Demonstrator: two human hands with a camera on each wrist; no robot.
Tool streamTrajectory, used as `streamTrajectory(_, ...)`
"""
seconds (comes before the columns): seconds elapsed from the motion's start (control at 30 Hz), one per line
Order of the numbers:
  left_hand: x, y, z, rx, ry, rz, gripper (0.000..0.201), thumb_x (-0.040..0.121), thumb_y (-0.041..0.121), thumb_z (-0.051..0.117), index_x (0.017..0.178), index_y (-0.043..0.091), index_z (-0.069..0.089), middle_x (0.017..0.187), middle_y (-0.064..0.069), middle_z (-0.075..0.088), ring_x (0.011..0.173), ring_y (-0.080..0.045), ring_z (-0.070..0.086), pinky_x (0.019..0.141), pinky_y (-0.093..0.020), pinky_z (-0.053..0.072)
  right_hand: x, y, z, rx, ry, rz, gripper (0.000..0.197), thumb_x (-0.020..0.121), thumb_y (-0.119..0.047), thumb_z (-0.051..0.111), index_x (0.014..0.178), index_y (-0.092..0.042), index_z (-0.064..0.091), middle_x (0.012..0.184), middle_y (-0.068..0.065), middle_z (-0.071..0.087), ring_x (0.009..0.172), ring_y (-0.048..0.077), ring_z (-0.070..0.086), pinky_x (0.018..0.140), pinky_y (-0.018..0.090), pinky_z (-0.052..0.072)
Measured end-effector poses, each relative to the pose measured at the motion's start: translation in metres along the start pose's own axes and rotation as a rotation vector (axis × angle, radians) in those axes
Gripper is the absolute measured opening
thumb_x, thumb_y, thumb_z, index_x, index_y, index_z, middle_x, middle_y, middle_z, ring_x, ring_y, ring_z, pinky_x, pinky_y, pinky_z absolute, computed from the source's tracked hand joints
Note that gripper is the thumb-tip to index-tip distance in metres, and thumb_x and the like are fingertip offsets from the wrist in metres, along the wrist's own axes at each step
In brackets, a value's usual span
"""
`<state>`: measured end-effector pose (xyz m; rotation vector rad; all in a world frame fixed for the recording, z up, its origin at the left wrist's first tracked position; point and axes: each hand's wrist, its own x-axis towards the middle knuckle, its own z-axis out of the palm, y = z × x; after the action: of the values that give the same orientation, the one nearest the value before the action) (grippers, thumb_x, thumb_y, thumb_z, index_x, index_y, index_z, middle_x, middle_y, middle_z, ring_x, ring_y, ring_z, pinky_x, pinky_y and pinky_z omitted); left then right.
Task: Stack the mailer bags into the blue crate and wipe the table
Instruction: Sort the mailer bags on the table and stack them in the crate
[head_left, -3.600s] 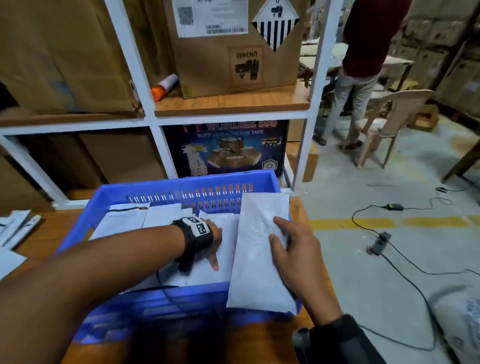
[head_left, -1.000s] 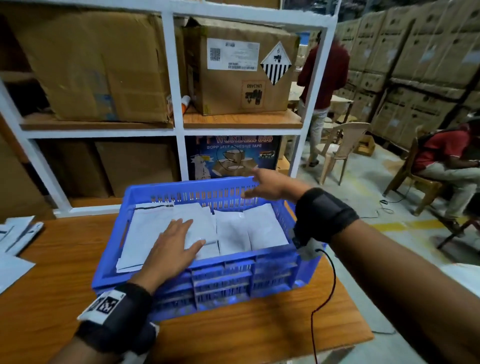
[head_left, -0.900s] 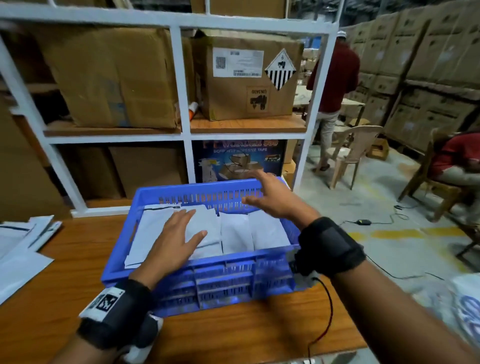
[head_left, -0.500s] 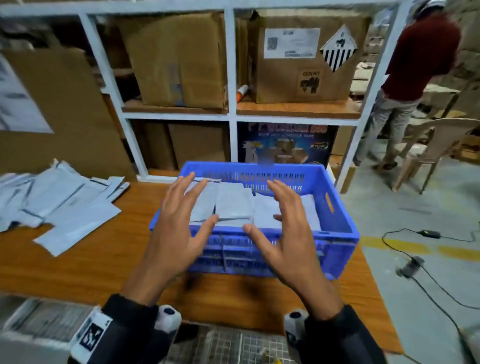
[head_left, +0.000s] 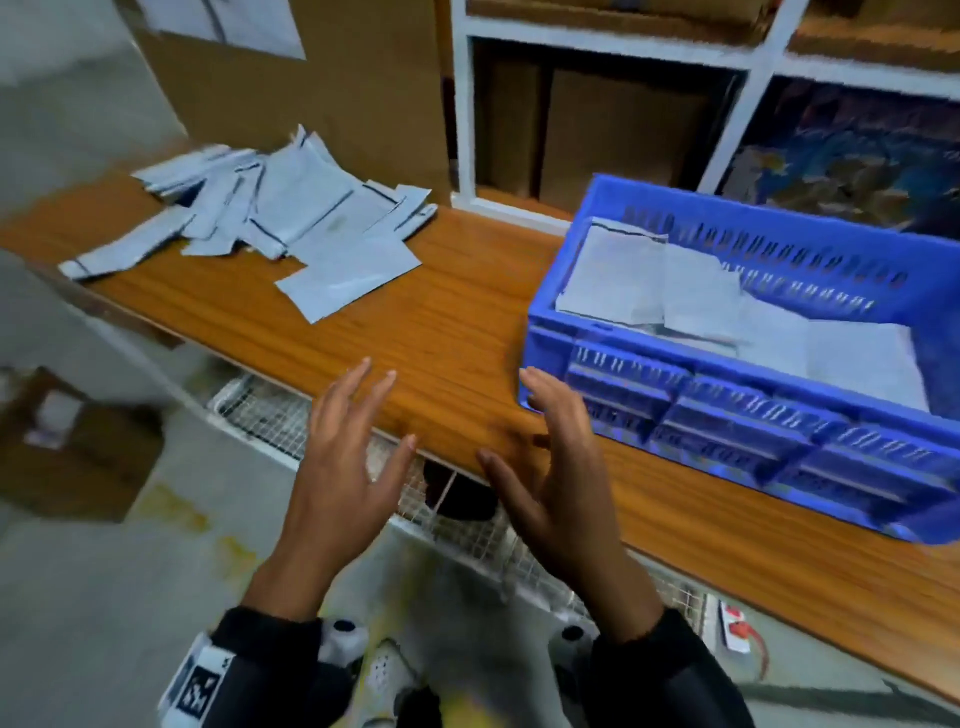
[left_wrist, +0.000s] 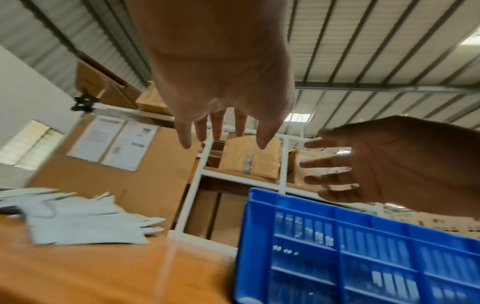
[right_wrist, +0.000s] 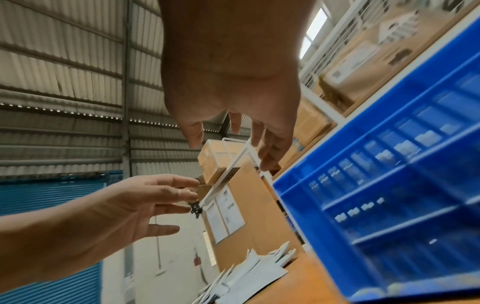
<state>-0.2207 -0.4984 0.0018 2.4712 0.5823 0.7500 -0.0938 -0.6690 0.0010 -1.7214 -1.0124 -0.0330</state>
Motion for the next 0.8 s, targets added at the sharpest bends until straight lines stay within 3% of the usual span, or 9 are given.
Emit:
streamTrajectory(0.1,-0.001,-0.056,-0.024,0.018,0.023,-0.084,0.057,0.092,0.038,0.054,0.146,0.023,0.041,0.155,0.004,0.031,0.140,-0.002,0.020,0.107,-0.030,0.027,0.022,-0.005,0.056,0.000,-0.044,-0.004,0.063,0.090,-0.037,0.066,0.142,-0.009,0.043,0.142,0.003,0.045,0.128,0.024,0.049,0.094,0.050,0.048)
streamTrajectory(0.27,0.015,-0.141,-0.068,0.039,0.050,-0.121,0.056,0.093,0.035,0.053,0.146,0.020,0.042,0.154,0.002,0.033,0.139,-0.004,0.024,0.108,-0.017,0.022,0.059,-0.013,0.142,0.013,-0.098,-0.002,0.064,0.090,-0.038,0.065,0.143,-0.008,0.042,0.141,0.004,0.046,0.126,0.021,0.050,0.094,0.047,0.049)
streamTrajectory(0.4,0.036,-0.187,-0.095,0.036,0.040,-0.144,0.056,0.094,0.036,0.053,0.147,0.022,0.040,0.153,0.002,0.033,0.140,-0.016,0.030,0.107,-0.030,0.030,0.089,-0.023,0.192,0.017,-0.155,0.054,0.066,0.089,-0.048,0.059,0.146,-0.021,0.038,0.140,-0.005,0.042,0.124,0.010,0.048,0.095,0.037,0.051)
streamTrajectory(0.53,0.067,-0.219,-0.108,0.033,0.017,-0.126,0.057,0.094,0.041,0.049,0.147,0.024,0.039,0.153,0.004,0.033,0.139,-0.015,0.031,0.105,-0.029,0.029,0.125,-0.024,0.225,-0.006,-0.180,0.087,0.068,0.088,-0.054,0.057,0.147,-0.025,0.037,0.136,-0.007,0.044,0.118,0.005,0.049,0.089,0.034,0.053)
streamTrajectory(0.7,0.126,-0.256,-0.109,0.014,-0.010,-0.095,0.053,0.097,0.035,0.054,0.146,0.024,0.040,0.152,0.004,0.034,0.135,-0.003,0.025,0.103,-0.028,0.029,0.177,-0.010,0.253,-0.043,-0.170,0.149,0.070,0.086,-0.051,0.059,0.147,-0.025,0.035,0.137,-0.009,0.043,0.115,0.004,0.050,0.088,0.035,0.053)
streamTrajectory(0.8,0.172,-0.281,-0.105,0.003,-0.036,-0.084,0.053,0.097,0.035,0.057,0.146,0.024,0.041,0.152,0.004,0.035,0.139,-0.010,0.029,0.104,-0.028,0.029,0.215,0.010,0.271,-0.066,-0.123,0.199,0.066,0.089,-0.042,0.063,0.146,-0.030,0.034,0.132,-0.013,0.043,0.110,0.003,0.050,0.085,0.036,0.054)
